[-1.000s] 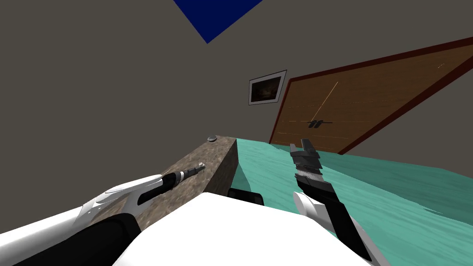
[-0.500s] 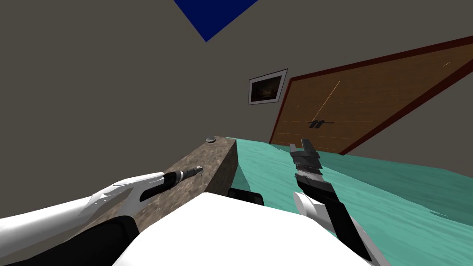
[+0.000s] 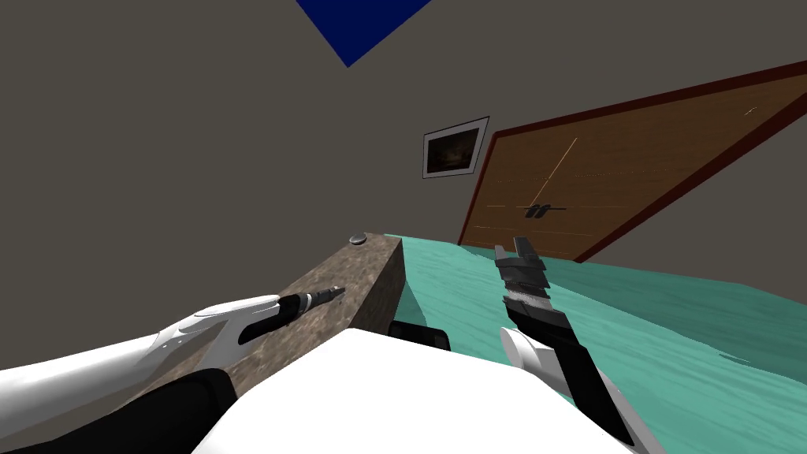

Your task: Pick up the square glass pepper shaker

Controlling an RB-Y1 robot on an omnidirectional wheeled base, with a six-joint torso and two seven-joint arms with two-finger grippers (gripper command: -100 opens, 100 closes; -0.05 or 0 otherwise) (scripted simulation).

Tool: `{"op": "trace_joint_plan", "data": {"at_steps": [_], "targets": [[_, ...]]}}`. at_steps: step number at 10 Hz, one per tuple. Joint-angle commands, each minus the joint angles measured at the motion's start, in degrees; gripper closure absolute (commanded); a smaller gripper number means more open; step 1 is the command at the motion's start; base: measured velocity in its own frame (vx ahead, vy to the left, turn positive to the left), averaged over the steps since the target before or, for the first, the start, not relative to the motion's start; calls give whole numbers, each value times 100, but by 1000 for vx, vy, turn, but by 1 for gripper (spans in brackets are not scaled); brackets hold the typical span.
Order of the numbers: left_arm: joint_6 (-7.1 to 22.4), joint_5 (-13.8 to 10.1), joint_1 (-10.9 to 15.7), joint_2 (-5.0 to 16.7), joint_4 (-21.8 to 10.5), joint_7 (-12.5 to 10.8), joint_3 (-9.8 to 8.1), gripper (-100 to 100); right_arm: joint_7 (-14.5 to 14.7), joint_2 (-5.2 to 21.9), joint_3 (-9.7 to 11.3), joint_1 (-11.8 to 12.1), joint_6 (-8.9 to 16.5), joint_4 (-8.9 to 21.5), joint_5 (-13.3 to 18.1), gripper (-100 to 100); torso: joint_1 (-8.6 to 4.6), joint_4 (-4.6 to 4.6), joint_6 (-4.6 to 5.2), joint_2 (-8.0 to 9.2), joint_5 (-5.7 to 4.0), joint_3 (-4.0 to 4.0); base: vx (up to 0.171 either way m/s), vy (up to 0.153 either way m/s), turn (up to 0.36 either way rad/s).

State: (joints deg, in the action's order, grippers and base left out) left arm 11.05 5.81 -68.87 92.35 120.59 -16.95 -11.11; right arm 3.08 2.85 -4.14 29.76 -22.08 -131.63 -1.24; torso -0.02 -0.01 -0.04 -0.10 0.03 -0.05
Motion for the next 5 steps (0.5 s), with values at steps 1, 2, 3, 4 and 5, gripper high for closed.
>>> {"op": "trace_joint_plan", "data": {"at_steps": [1,2,3,4,5], "targets": [[-109,47,84,-196,-155,85,136,-100,0,0,0,0,0,0,0,0,0,0,0,0,0,0,31,-22,-132],[-167,79,148,-316,-248,132,230,-100,0,0,0,0,0,0,0,0,-2,-1,-1,-4,-1,-2,38,-27,-101],[-226,110,212,-436,-342,179,324,-100,0,0,0,1,0,0,0,0,-5,-2,-1,-7,-2,-4,35,-27,-101],[-255,126,243,-496,-389,202,371,-100,0,0,0,0,0,0,0,0,-5,-2,-1,-7,-2,-4,24,-23,-81],[-217,103,312,-424,-379,171,413,-100,0,0,0,1,0,0,0,0,-5,-1,-2,-4,-2,-3,9,-9,-10]]}}
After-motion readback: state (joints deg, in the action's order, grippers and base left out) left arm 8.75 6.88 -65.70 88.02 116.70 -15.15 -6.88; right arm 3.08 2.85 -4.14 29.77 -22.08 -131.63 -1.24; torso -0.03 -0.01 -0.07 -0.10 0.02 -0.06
